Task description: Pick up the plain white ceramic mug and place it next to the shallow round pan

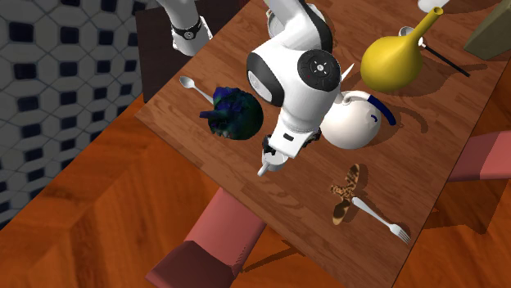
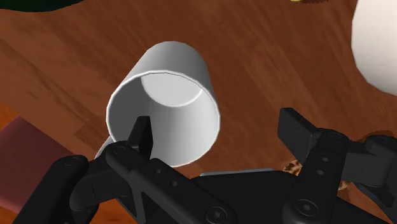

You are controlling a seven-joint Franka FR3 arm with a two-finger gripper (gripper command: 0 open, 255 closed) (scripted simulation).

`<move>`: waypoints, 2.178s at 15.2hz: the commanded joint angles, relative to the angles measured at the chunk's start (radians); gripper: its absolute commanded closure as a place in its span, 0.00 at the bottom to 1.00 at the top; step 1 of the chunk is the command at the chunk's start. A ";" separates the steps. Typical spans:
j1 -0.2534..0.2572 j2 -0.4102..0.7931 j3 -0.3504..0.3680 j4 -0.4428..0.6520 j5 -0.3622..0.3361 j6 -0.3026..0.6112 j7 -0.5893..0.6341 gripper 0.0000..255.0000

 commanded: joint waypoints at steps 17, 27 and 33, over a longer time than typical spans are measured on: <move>0.007 0.052 -0.011 -0.020 -0.021 0.068 0.015 1.00; 0.004 0.030 -0.005 0.002 -0.011 0.025 0.007 1.00; 0.002 0.001 0.001 0.043 0.003 -0.042 -0.005 1.00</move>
